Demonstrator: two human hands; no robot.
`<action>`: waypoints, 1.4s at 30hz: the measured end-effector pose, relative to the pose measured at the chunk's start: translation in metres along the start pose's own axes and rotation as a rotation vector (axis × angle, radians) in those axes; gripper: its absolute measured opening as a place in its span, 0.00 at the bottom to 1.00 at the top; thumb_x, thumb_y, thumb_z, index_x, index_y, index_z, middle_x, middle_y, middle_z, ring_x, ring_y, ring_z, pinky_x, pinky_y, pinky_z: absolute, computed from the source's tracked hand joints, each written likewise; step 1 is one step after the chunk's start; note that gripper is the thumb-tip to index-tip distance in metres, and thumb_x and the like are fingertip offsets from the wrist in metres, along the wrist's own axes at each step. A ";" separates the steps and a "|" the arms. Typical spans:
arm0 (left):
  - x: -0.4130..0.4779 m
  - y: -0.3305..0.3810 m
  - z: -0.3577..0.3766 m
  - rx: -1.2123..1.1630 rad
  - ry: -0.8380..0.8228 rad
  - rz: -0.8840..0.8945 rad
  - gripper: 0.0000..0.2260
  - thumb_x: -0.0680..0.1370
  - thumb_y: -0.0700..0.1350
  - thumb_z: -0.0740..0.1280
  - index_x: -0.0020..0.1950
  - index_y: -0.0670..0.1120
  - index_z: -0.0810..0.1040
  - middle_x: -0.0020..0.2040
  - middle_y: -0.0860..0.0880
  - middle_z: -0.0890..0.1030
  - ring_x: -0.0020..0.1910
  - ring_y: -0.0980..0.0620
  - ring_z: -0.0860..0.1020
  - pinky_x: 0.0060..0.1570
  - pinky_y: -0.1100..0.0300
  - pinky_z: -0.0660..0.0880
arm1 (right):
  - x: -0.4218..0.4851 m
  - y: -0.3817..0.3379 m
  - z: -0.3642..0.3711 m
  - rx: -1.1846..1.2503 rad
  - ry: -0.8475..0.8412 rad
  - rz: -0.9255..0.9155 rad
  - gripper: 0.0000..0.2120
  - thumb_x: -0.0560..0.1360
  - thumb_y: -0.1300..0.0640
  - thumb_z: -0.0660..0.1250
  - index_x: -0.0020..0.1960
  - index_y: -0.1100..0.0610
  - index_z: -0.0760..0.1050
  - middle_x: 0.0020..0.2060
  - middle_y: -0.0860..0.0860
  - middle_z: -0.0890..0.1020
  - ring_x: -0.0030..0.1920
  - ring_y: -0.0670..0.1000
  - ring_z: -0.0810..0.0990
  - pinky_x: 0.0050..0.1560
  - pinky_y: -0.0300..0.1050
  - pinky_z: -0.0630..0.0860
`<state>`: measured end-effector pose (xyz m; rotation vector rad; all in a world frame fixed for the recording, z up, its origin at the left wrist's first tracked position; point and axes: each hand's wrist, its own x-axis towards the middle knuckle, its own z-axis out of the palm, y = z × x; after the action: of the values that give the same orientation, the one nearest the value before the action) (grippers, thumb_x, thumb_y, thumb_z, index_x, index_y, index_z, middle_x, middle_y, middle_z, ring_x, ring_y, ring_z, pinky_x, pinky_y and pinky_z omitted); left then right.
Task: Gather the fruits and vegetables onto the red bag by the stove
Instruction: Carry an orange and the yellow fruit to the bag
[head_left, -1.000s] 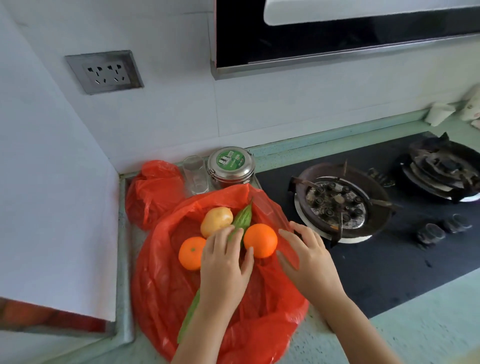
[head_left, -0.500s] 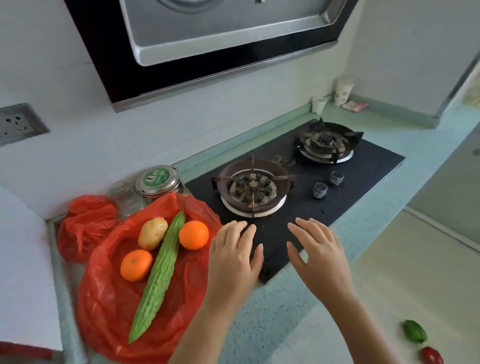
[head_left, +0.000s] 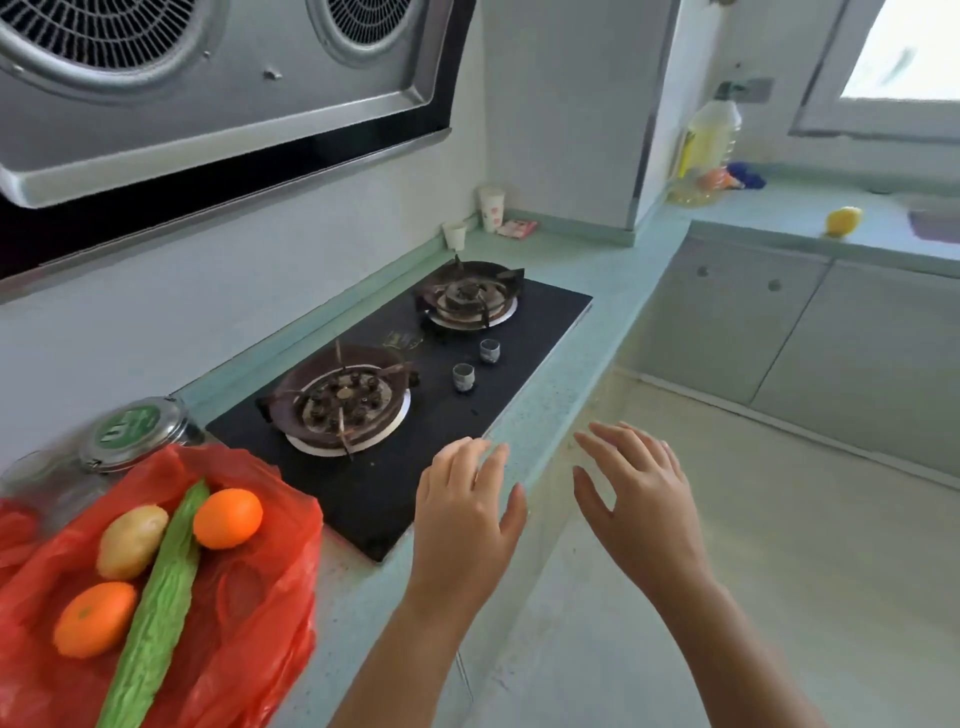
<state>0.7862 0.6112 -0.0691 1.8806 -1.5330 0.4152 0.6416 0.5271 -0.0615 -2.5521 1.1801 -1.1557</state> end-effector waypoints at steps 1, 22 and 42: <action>0.002 0.011 0.004 -0.012 -0.005 0.019 0.16 0.75 0.49 0.59 0.55 0.40 0.79 0.51 0.44 0.80 0.53 0.44 0.76 0.51 0.50 0.75 | -0.004 0.008 -0.010 -0.012 0.014 0.016 0.16 0.72 0.51 0.58 0.54 0.56 0.78 0.52 0.53 0.81 0.55 0.58 0.77 0.55 0.57 0.72; 0.015 0.240 0.134 -0.334 -0.220 0.413 0.16 0.73 0.49 0.59 0.54 0.43 0.79 0.51 0.44 0.80 0.53 0.45 0.75 0.49 0.51 0.74 | -0.111 0.191 -0.168 -0.341 0.238 0.483 0.18 0.72 0.50 0.58 0.54 0.58 0.78 0.52 0.56 0.81 0.55 0.60 0.77 0.52 0.63 0.74; 0.200 0.387 0.361 -0.494 -0.308 0.517 0.17 0.73 0.49 0.59 0.54 0.41 0.79 0.51 0.43 0.81 0.52 0.42 0.78 0.50 0.49 0.74 | 0.029 0.443 -0.190 -0.452 0.232 0.645 0.19 0.71 0.50 0.58 0.54 0.59 0.78 0.53 0.55 0.81 0.56 0.59 0.77 0.54 0.63 0.73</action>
<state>0.4118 0.1879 -0.0937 1.1948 -2.1020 -0.0480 0.2541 0.2398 -0.0781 -2.0142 2.3154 -1.1175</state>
